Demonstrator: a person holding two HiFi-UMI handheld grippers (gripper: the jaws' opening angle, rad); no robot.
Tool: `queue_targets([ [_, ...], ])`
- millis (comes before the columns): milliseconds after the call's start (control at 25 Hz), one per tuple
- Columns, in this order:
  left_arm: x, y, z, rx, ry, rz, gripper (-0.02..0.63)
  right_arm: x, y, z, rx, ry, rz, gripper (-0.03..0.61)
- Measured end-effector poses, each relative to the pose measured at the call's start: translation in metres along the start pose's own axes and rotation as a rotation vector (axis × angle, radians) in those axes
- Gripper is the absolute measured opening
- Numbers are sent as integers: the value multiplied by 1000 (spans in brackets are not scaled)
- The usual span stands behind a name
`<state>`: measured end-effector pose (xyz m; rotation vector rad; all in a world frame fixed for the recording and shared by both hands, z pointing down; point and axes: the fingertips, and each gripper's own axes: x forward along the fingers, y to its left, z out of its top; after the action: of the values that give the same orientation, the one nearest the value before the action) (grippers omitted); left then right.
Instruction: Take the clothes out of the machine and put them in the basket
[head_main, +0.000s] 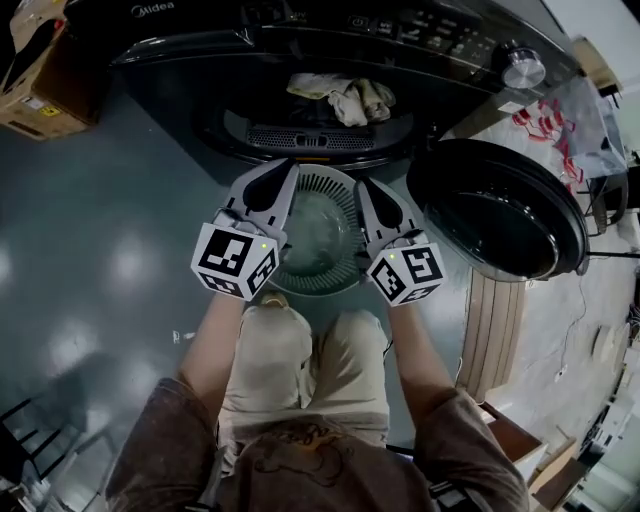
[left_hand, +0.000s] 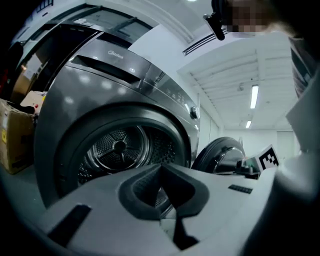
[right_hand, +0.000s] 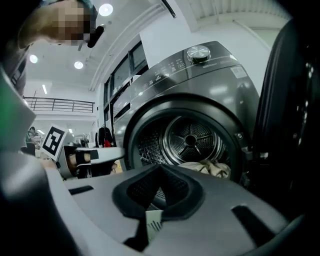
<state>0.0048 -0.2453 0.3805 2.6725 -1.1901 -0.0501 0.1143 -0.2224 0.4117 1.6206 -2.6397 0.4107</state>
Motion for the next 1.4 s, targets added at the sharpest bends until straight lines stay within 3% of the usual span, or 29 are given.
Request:
queue_targets([
  [320, 8, 2, -37, 33, -36, -6, 6, 6, -14, -35, -43, -39, 27, -3],
  [600, 4, -14, -35, 65, -58, 5, 6, -2, -15, -34, -83, -63, 61, -3],
  [880, -10, -25, -44, 27, -57, 54, 6, -15, -14, -36, -81, -72, 68, -3],
  [1160, -19, -27, -50, 55, -46, 85, 6, -21, -18, -40, -64, -91, 72, -6],
  [1400, -23, -25, -53, 54, -41, 100, 6, -14, -26, -41, -58, -75, 67, 211],
])
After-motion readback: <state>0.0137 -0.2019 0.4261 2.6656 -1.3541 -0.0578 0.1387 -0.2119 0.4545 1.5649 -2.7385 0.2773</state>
